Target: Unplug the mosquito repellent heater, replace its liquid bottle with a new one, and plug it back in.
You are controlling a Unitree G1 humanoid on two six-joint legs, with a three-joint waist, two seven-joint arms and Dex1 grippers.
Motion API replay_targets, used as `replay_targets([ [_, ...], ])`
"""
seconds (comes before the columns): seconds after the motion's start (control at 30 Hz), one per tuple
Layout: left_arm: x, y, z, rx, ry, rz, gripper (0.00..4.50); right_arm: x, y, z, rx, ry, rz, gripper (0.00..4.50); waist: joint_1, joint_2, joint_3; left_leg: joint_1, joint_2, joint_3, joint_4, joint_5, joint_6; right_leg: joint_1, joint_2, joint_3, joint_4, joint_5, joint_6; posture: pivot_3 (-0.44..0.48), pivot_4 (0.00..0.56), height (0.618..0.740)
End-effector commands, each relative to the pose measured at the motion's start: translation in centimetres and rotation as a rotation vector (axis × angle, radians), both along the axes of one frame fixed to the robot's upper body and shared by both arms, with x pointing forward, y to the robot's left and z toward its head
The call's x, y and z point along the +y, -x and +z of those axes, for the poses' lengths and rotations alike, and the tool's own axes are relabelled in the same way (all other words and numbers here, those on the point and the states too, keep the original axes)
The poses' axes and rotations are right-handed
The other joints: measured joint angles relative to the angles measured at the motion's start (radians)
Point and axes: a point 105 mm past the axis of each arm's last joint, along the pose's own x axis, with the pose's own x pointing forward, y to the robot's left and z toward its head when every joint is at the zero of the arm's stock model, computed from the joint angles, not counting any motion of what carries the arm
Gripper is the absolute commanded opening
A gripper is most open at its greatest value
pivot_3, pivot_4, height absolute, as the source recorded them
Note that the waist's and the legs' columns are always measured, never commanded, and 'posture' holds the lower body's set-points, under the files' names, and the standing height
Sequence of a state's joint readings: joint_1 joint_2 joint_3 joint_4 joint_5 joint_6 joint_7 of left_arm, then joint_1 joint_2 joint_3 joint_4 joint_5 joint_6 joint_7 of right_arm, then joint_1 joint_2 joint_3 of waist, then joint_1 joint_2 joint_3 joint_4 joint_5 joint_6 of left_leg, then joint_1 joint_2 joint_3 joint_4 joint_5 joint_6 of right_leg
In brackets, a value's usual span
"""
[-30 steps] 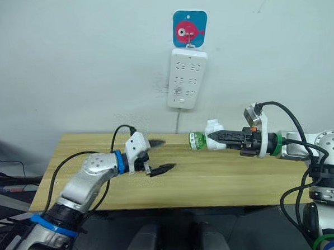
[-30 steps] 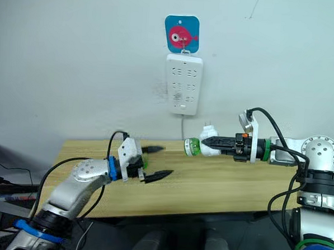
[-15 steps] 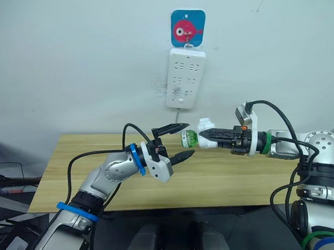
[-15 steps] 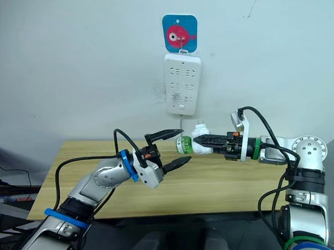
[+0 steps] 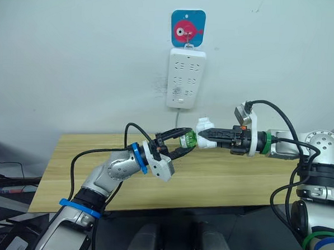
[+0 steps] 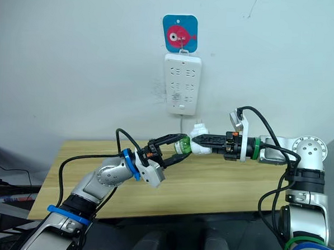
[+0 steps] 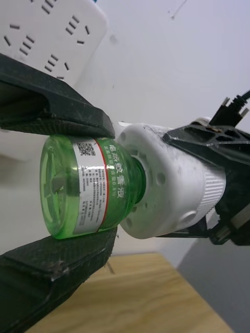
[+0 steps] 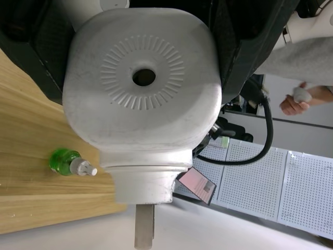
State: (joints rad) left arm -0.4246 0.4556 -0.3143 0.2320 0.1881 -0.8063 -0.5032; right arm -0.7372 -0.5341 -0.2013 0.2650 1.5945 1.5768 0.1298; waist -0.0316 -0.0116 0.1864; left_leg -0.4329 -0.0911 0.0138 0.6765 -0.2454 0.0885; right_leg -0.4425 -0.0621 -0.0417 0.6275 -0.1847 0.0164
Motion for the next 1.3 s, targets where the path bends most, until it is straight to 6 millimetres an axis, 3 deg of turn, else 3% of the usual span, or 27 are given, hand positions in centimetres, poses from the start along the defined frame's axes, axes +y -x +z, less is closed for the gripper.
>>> replay_targets([
  [0.03, -0.5, 0.5, 2.3, 0.331, 0.12, -0.144, 2.22, 0.0, 1.3, 0.7, -0.075, 0.042, 0.067, 2.97, 0.0, 0.0, 0.001, 0.0, 0.0, 0.0, 0.0, 0.0, 0.0, 0.0, 0.0, 0.0, 0.0, 0.0, 0.0, -0.11, 0.188, 0.74],
  [0.13, -0.1, 0.4, 2.7, 0.632, 0.092, -0.238, 2.22, 0.1, 2.3, 0.6, -0.107, 0.079, 0.118, 2.97, -0.002, 0.001, 0.002, -0.001, 0.0, -0.001, 0.001, 0.0, 0.0, 0.0, 0.0, -0.001, 0.0, -0.001, 0.0, -0.107, 0.182, 0.74],
  [0.23, 0.7, 0.3, 4.1, 1.123, 0.193, -0.373, 2.22, 0.5, 2.8, 1.0, -0.141, 0.077, 0.159, 2.97, -0.003, 0.001, 0.002, 0.0, 0.0, -0.003, 0.002, 0.0, 0.0, 0.001, 0.002, -0.002, 0.0, -0.001, 0.001, -0.102, 0.175, 0.74],
  [0.3, 1.4, 0.5, 5.2, 1.408, 0.234, -0.493, 2.22, 0.7, 3.0, 1.4, -0.157, 0.069, 0.178, 2.97, -0.004, 0.001, 0.002, 0.0, 0.001, -0.005, 0.004, 0.0, 0.0, 0.001, 0.004, -0.003, 0.001, -0.006, 0.008, -0.102, 0.172, 0.74],
  [0.43, 2.8, 0.5, 5.6, 1.726, 0.267, -0.618, 2.22, 0.7, 3.2, 1.8, -0.172, 0.057, 0.204, 2.97, -0.009, 0.0, 0.002, 0.0, 0.001, -0.005, 0.005, 0.0, 0.0, 0.002, 0.007, -0.002, 0.001, -0.006, 0.009, -0.104, 0.17, 0.74],
  [0.67, 3.8, 2.4, 4.2, 1.869, 0.192, -0.637, 2.22, 0.4, 3.6, 2.6, -0.177, 0.016, 0.235, 2.97, -0.009, 0.001, 0.002, 0.0, 0.001, -0.004, 0.003, 0.0, 0.0, 0.002, 0.005, 0.0, 0.001, -0.003, 0.003, -0.128, 0.154, 0.74],
  [1.03, 3.0, 1.7, 3.7, 1.825, 0.244, -0.592, 2.22, 0.6, 4.1, 2.2, -0.175, 0.015, 0.25, 2.97, -0.001, 0.001, 0.002, 0.0, 0.001, -0.003, 0.003, 0.0, -0.001, 0.001, 0.003, 0.0, 0.0, -0.003, 0.001, -0.121, 0.151, 0.74],
  [1.23, 3.1, 1.5, 3.7, 1.812, 0.287, -0.577, 4.2, 0.5, 3.3, 2.1, -0.15, -0.011, 0.207, 2.97, -0.001, 0.001, 0.002, 0.0, 0.001, -0.003, 0.003, 0.0, -0.001, 0.001, 0.003, 0.0, 0.0, -0.003, 0.001, -0.118, 0.155, 0.74],
  [1.3, 3.9, 1.3, 3.5, 1.8, 0.341, -0.549, 4.47, 0.3, 2.6, 2.3, -0.139, -0.03, 0.168, 2.97, -0.001, 0.001, 0.002, 0.0, 0.001, -0.003, 0.003, 0.0, -0.001, 0.001, 0.003, 0.0, 0.0, -0.003, 0.001, -0.124, 0.155, 0.74],
])
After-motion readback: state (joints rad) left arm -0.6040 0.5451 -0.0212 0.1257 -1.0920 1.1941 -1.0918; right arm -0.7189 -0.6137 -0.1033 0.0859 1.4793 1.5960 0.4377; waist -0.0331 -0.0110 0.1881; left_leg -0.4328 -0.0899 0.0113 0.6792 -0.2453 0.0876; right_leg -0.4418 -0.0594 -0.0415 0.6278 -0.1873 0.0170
